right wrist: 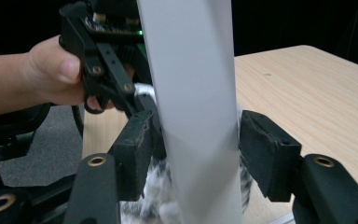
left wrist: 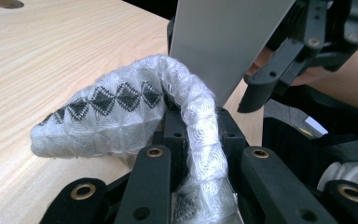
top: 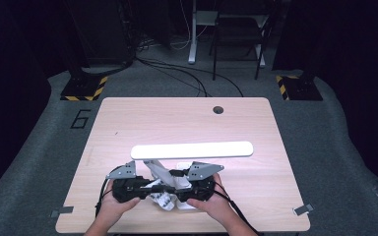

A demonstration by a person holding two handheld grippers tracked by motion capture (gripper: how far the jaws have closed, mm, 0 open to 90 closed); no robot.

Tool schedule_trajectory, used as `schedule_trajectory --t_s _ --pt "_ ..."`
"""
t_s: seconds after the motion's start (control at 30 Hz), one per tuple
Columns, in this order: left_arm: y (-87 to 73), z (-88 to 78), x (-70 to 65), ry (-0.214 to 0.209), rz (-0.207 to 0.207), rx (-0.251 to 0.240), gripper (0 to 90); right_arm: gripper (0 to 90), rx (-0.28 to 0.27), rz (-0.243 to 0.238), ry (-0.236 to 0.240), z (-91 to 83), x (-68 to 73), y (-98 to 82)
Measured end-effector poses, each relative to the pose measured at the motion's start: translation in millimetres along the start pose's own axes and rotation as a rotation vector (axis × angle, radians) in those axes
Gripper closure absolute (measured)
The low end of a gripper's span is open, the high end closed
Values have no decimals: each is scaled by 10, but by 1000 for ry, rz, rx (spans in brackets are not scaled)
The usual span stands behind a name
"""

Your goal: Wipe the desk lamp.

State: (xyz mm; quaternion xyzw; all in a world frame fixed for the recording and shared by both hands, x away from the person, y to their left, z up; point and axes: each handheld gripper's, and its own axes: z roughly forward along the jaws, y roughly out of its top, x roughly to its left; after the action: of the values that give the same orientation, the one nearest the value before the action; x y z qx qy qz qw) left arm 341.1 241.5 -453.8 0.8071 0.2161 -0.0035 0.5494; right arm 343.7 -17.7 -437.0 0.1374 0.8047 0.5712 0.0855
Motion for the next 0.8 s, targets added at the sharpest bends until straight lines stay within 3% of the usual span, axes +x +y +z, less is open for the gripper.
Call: schedule_trajectory --t_s 0.37,0.8 --pt "-63 116 -18 -10 8 18 790 510 3 -18 -12 33 8 52" --pt "-203 326 34 -8 -43 40 790 518 3 -28 -33 28 40 41"
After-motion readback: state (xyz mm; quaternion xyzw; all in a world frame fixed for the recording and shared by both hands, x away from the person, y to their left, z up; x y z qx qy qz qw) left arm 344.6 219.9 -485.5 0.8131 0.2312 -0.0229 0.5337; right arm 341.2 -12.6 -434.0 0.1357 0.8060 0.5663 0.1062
